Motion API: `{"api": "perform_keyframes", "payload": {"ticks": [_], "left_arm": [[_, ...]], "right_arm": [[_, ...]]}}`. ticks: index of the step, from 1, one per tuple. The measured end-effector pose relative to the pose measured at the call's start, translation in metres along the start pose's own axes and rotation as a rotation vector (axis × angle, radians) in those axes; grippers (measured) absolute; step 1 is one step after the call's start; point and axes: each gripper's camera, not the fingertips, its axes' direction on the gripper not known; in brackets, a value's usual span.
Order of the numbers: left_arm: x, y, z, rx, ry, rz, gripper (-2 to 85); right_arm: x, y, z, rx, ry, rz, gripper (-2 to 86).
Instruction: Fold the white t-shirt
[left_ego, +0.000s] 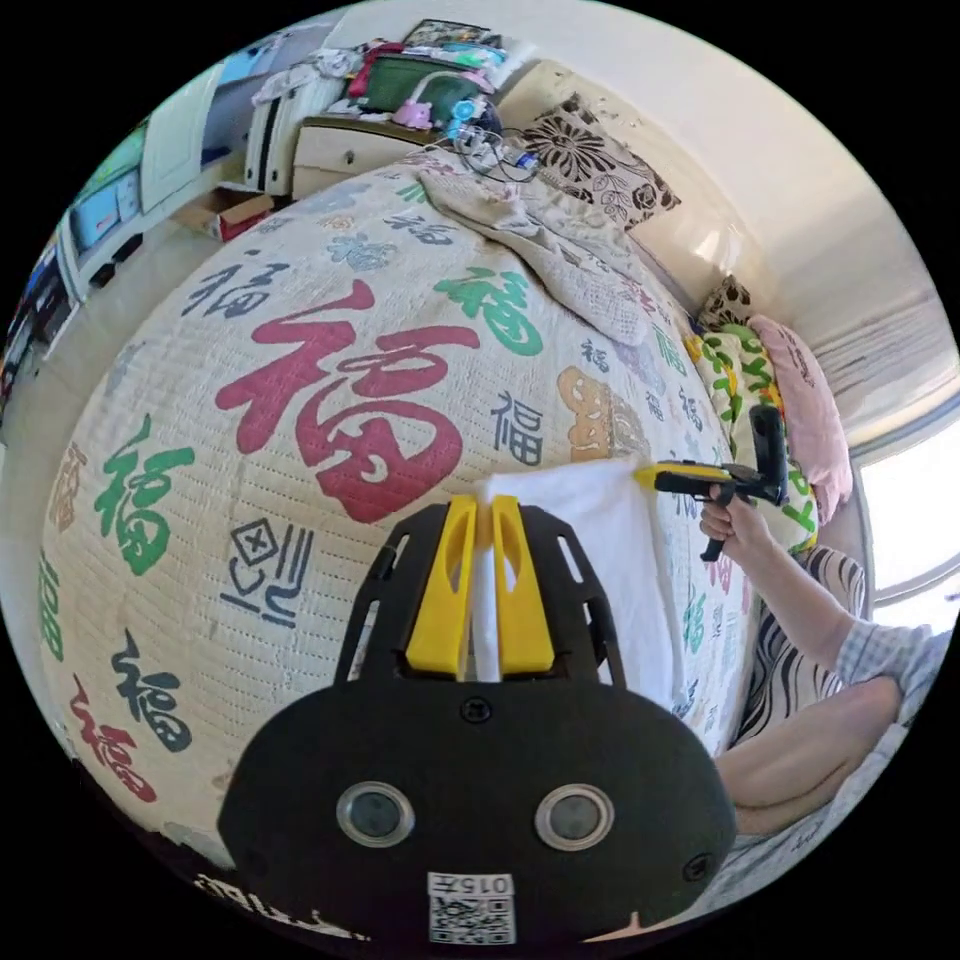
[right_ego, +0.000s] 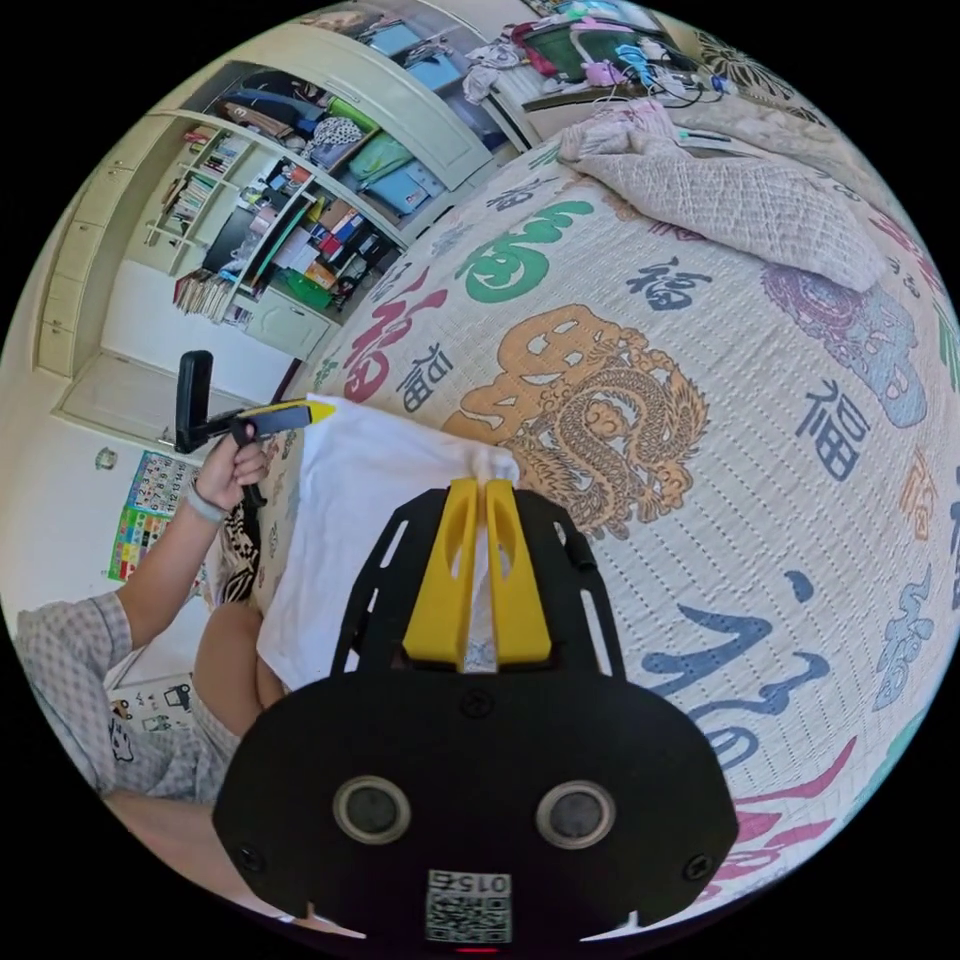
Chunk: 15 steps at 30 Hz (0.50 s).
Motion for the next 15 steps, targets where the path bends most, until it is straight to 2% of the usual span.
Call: {"api": "perform_keyframes", "payload": {"ticks": [4,7,10,15], "left_arm": [[-0.046,-0.005,0.034,-0.016,0.088,-0.130,5.6],[-0.072,-0.001,0.027,0.036,0.202,-0.212,8.4],[-0.072,0.021,0.005,0.050,0.216,-0.163,9.9],[-0.041,0.084,0.009,-0.177,0.204,-0.081,12.0]], "right_arm": [[0.005,0.005,0.005,-0.019,0.083,-0.034,1.2],[0.014,0.015,-0.009,0.013,0.050,-0.011,3.4],[0.019,0.037,-0.040,0.054,-0.034,-0.011,7.3],[-0.002,0.101,-0.060,-0.052,-0.105,-0.045,11.0]]}}
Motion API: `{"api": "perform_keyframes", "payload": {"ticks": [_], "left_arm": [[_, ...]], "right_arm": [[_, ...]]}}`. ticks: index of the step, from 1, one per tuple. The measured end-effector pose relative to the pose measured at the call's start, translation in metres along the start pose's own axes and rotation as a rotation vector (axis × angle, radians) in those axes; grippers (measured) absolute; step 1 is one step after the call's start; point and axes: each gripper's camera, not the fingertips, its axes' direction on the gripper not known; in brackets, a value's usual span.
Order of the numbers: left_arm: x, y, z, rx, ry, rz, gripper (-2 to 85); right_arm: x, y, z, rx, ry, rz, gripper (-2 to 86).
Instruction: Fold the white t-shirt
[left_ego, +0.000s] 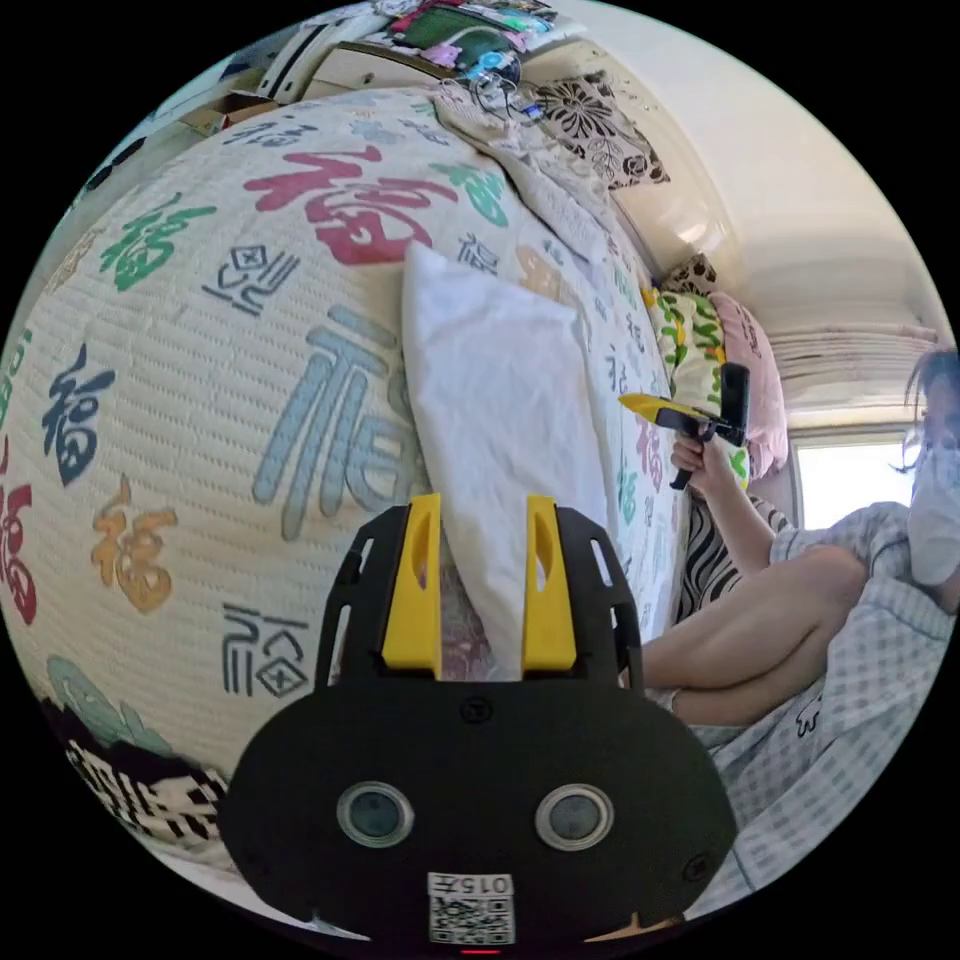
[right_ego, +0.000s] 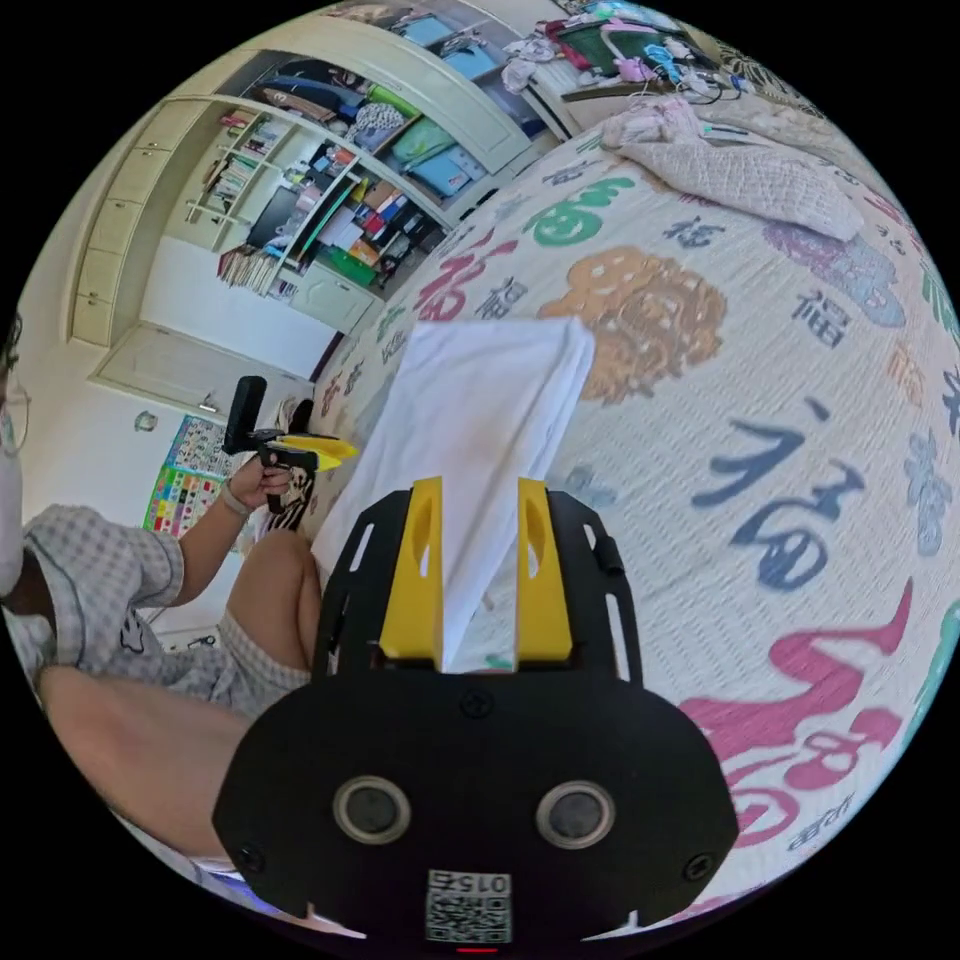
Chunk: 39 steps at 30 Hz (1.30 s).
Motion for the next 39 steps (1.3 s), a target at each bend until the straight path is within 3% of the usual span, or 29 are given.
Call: {"api": "perform_keyframes", "payload": {"ticks": [4,6,9,14,19,24,30,34,37,39], "left_arm": [[0.006,0.042,0.030,-0.109,-0.043,-0.024,9.7],[-0.001,0.048,0.037,-0.091,-0.031,-0.045,6.7],[-0.012,0.047,0.032,-0.028,0.012,-0.059,4.0],[-0.022,0.043,0.037,-0.040,-0.119,-0.040,6.5],[-0.039,0.045,0.032,0.002,-0.014,-0.088,8.3],[-0.051,0.041,0.043,-0.066,-0.075,-0.073,5.7],[-0.073,0.015,0.030,-0.160,-0.051,-0.051,9.2],[-0.115,-0.032,-0.020,0.078,0.135,-0.047,11.8],[-0.142,-0.087,-0.038,0.213,0.177,0.012,13.0],[-0.160,-0.123,-0.032,0.212,0.215,0.023,13.8]], "right_arm": [[-0.014,0.046,0.028,-0.131,0.045,0.049,9.1],[-0.011,0.056,0.029,-0.091,0.096,0.112,2.8],[0.001,0.063,0.011,-0.060,0.046,0.170,1.4],[0.016,0.086,-0.004,-0.066,0.068,0.191,4.5],[0.008,0.109,-0.017,-0.010,-0.059,0.175,8.4],[0.000,0.116,-0.002,-0.146,0.117,0.082,2.4],[0.040,0.114,-0.047,-0.067,-0.172,0.113,5.6],[0.089,0.077,-0.101,0.186,-0.280,0.090,9.2],[0.111,0.030,-0.108,0.211,-0.218,0.042,11.1],[0.121,0.002,-0.103,0.199,-0.243,0.022,12.2]]}}
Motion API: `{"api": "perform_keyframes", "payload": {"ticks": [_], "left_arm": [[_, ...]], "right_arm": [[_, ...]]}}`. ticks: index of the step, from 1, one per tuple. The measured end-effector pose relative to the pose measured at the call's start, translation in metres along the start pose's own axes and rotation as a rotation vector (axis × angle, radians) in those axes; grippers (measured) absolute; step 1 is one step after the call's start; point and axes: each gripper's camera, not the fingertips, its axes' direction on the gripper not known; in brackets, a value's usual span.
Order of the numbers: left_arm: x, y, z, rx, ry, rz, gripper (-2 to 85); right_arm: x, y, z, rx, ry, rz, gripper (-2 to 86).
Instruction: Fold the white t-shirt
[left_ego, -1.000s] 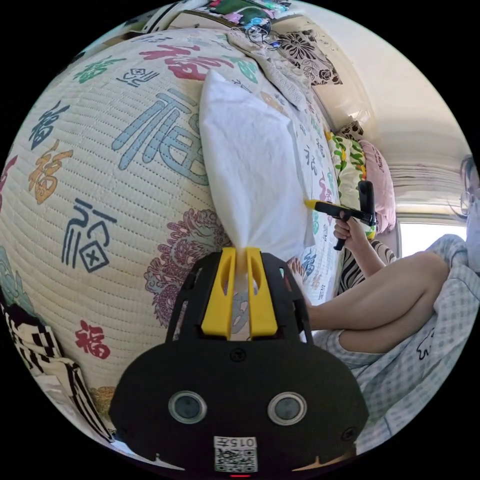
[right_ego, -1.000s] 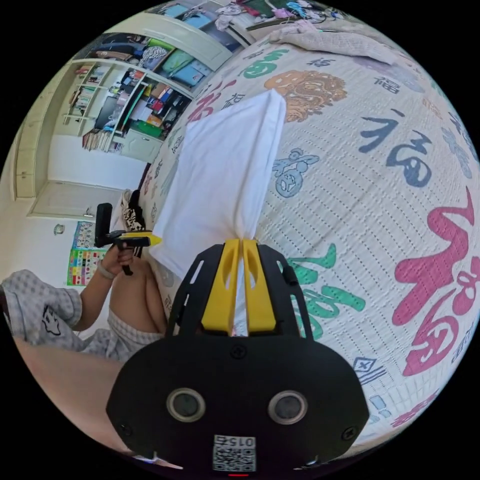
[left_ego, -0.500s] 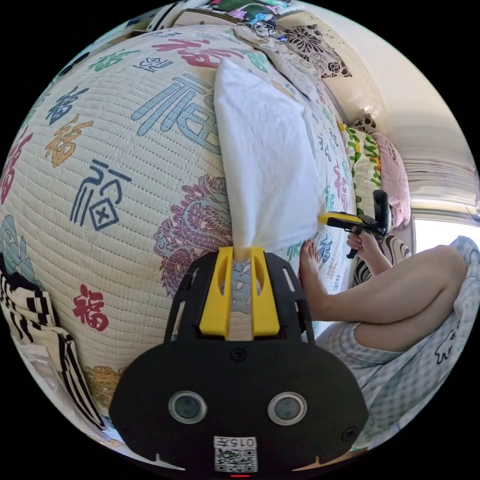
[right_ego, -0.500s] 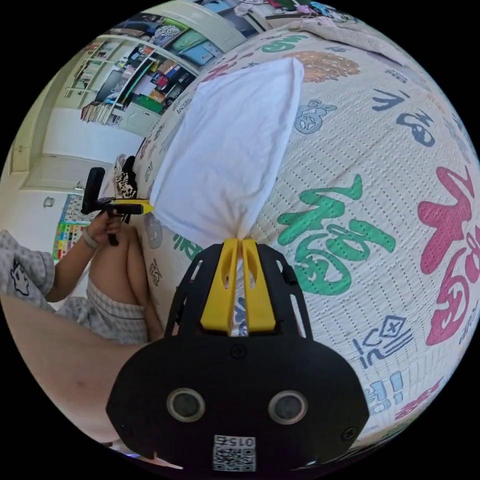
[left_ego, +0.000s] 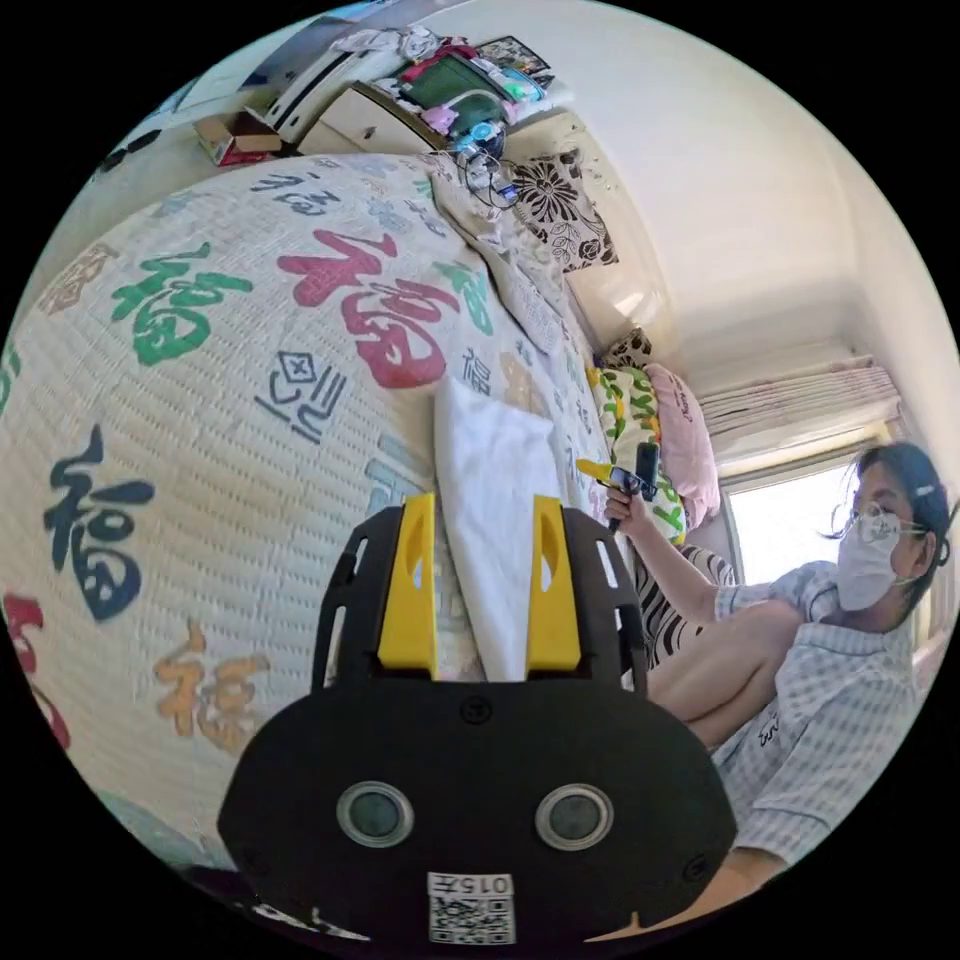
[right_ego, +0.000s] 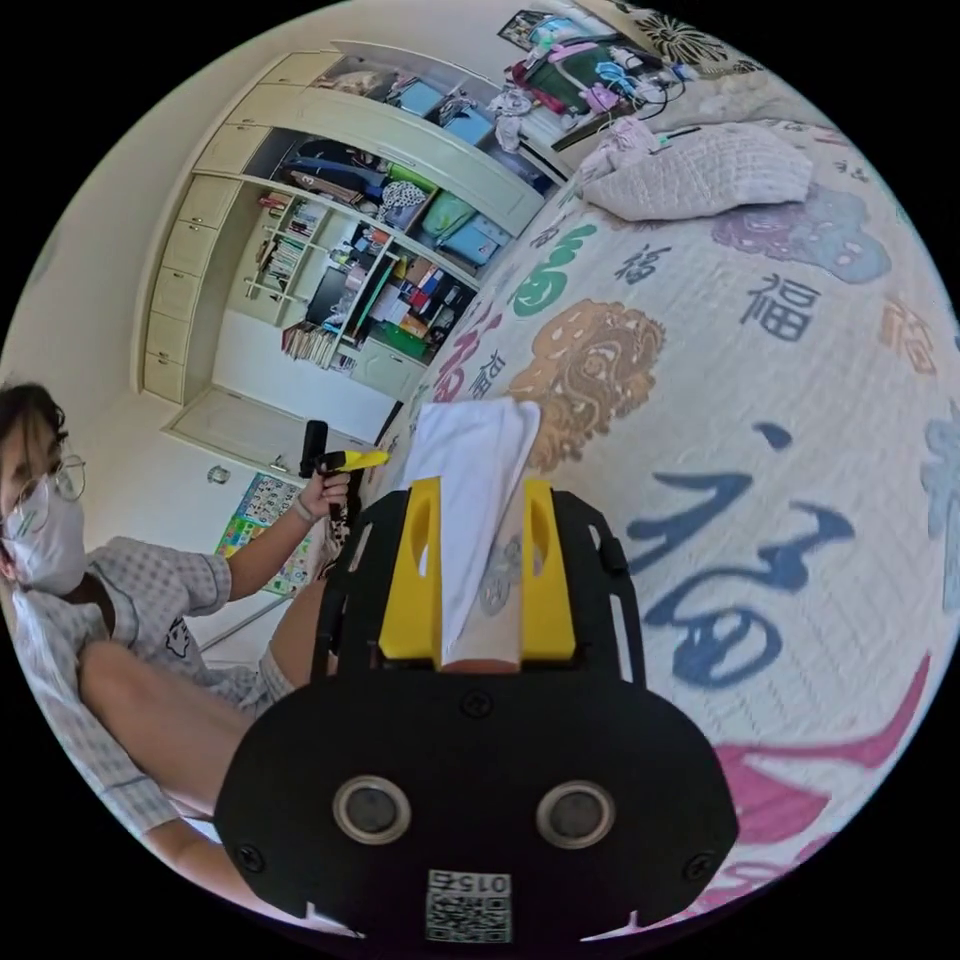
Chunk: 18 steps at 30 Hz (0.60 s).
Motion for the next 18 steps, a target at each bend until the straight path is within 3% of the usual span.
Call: {"api": "perform_keyframes", "payload": {"ticks": [10,16,18], "left_arm": [[-0.050,-0.104,0.073,-0.112,0.117,0.031,9.7],[-0.054,-0.104,0.066,-0.084,0.084,0.082,1.6],[-0.056,-0.101,0.061,-0.058,0.106,0.079,0.9]], "right_arm": [[0.027,-0.080,0.042,-0.182,-0.038,-0.041,7.9],[0.022,-0.085,0.020,-0.087,0.193,0.018,0.4],[0.025,-0.085,0.012,-0.076,0.125,0.009,0.6]]}}
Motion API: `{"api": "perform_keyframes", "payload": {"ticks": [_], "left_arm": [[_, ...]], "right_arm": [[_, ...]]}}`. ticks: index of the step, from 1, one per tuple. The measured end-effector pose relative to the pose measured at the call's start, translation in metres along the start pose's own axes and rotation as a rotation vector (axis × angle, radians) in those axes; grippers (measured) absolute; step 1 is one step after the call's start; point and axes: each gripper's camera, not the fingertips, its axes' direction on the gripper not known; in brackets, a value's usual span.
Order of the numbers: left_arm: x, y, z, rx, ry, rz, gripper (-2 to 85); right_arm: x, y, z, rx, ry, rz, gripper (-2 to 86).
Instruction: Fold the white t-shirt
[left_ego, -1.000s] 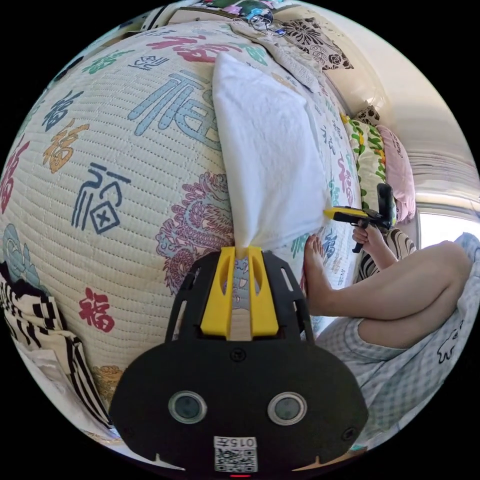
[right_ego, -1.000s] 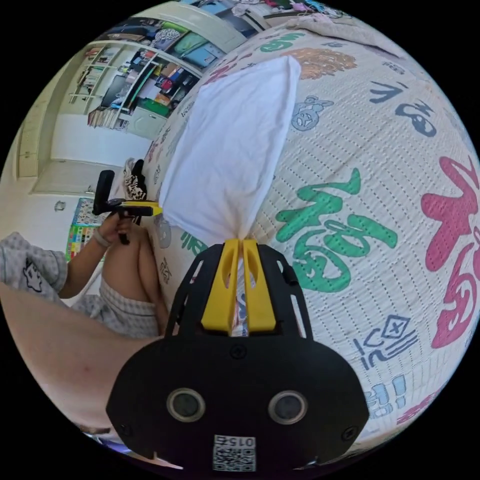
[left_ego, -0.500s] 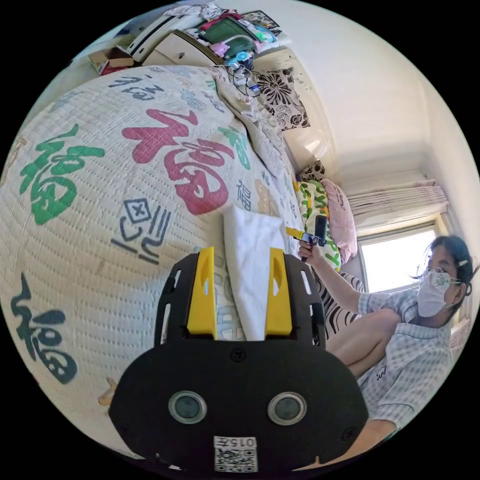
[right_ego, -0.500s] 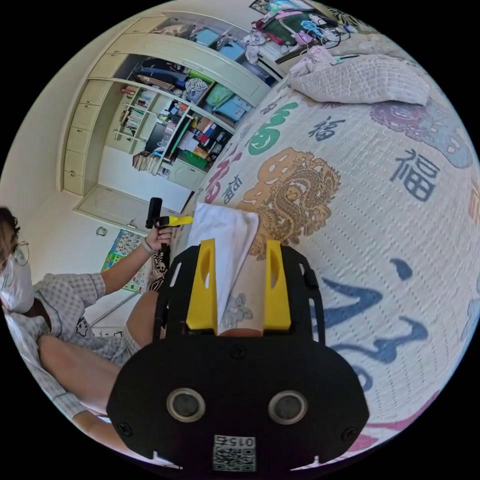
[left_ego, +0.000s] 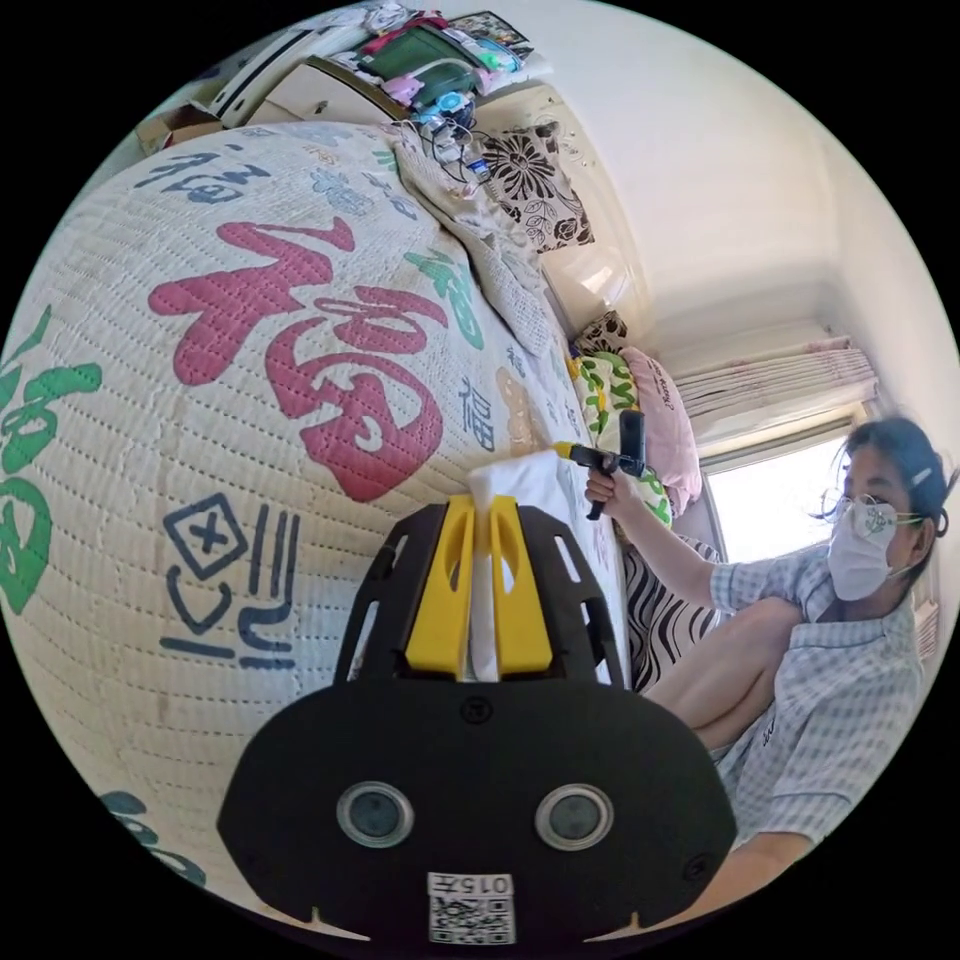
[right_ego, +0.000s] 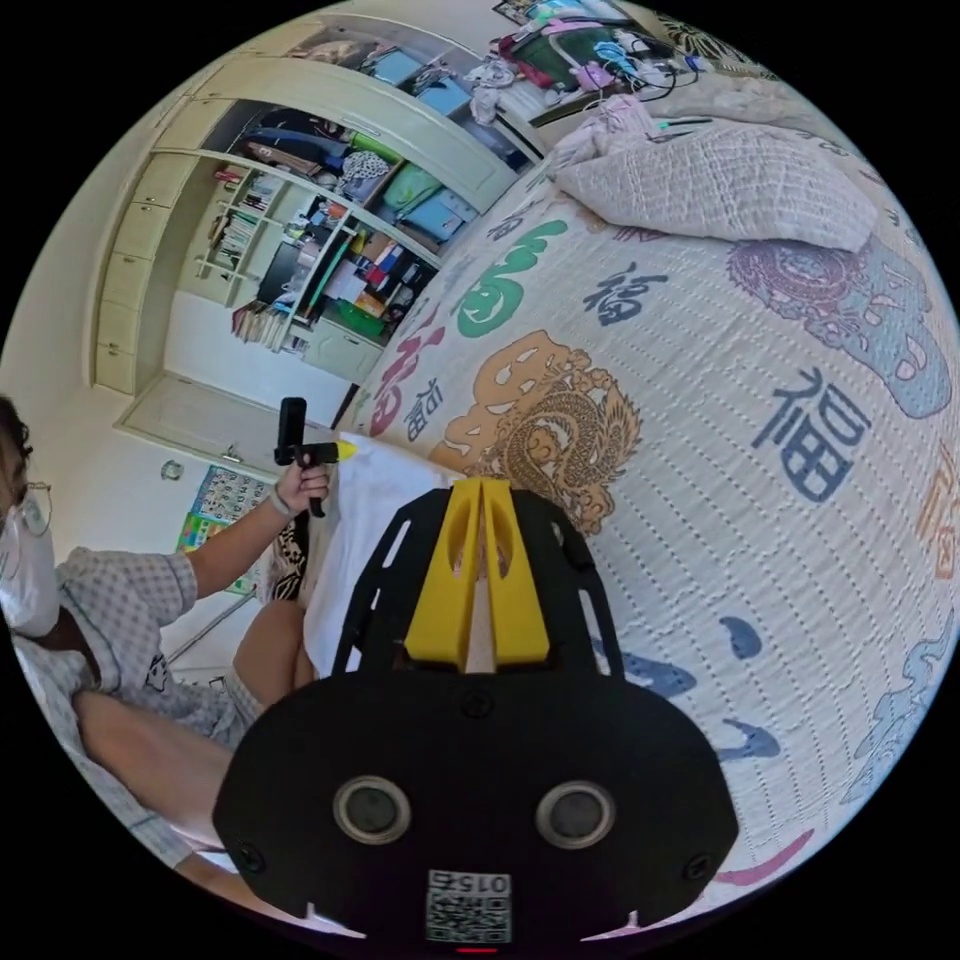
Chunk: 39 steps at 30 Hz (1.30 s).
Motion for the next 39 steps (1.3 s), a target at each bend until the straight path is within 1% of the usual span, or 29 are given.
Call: {"api": "perform_keyframes", "payload": {"ticks": [3,6,8,10,12,15,17,18,19,20,22,24,27,29,31,33,34,36,39], "left_arm": [[-0.003,0.001,-0.002,0.025,0.043,-0.009,0.5],[-0.005,-0.002,0.000,0.029,0.053,-0.010,0.6],[-0.010,-0.006,0.004,0.019,0.039,-0.029,0.9],[-0.012,-0.009,0.007,0.007,0.034,-0.043,1.0],[-0.013,-0.011,0.009,0.003,0.033,-0.045,1.0],[-0.013,-0.013,0.009,-0.006,0.001,-0.043,0.6],[-0.011,-0.014,0.010,-0.019,-0.043,-0.038,0.2],[-0.010,-0.015,0.011,-0.020,-0.044,-0.038,0.2],[-0.009,-0.016,0.012,-0.025,-0.045,-0.043,0.1],[-0.010,-0.018,0.013,-0.033,-0.059,-0.055,0.1],[-0.011,-0.018,0.015,-0.035,-0.045,-0.060,0.3],[-0.010,-0.019,0.016,-0.036,-0.041,-0.063,0.7],[-0.005,-0.019,0.017,-0.043,-0.042,-0.067,2.3],[-0.006,-0.018,0.014,-0.041,-0.008,-0.103,5.1],[-0.006,-0.015,0.008,-0.041,0.010,-0.113,6.7],[-0.005,-0.014,0.006,-0.045,0.027,-0.117,7.9],[-0.005,-0.014,0.007,-0.053,0.057,-0.120,8.4],[-0.005,-0.015,0.015,-0.066,0.113,-0.123,8.3],[-0.002,-0.018,0.031,-0.075,0.157,-0.125,5.4]], "right_arm": [[-0.006,-0.006,-0.009,0.013,-0.053,-0.053,4.0],[-0.026,-0.023,0.003,-0.095,-0.007,-0.162,5.3],[-0.036,-0.035,0.024,-0.232,0.130,-0.209,1.9],[-0.036,-0.041,0.031,-0.260,0.142,-0.209,0.3],[-0.030,-0.046,0.030,-0.253,0.065,-0.182,-0.3],[-0.014,-0.046,0.017,-0.177,-0.051,-0.093,-0.7],[0.002,-0.038,0.006,-0.104,-0.183,-0.007,-0.8],[0.006,-0.035,0.004,-0.082,-0.225,0.016,-0.8],[0.015,-0.029,0.000,-0.034,-0.312,0.062,-0.7],[0.023,-0.022,-0.003,0.028,-0.358,0.114,-0.6],[0.034,-0.012,-0.004,0.071,-0.404,0.162,-0.4],[0.035,-0.006,0.002,0.041,-0.321,0.178,0.0],[0.030,-0.002,0.003,0.082,-0.264,0.159,1.9],[0.027,-0.002,-0.002,0.106,-0.172,0.132,5.0],[0.027,-0.004,0.000,0.064,-0.198,0.100,7.4],[0.024,-0.009,0.013,-0.044,-0.202,0.060,10.1],[0.019,-0.014,0.025,-0.114,-0.170,0.026,11.2],[0.013,-0.021,0.037,-0.137,-0.163,-0.015,11.5],[0.008,-0.033,0.068,-0.182,-0.238,-0.039,10.3]]}}
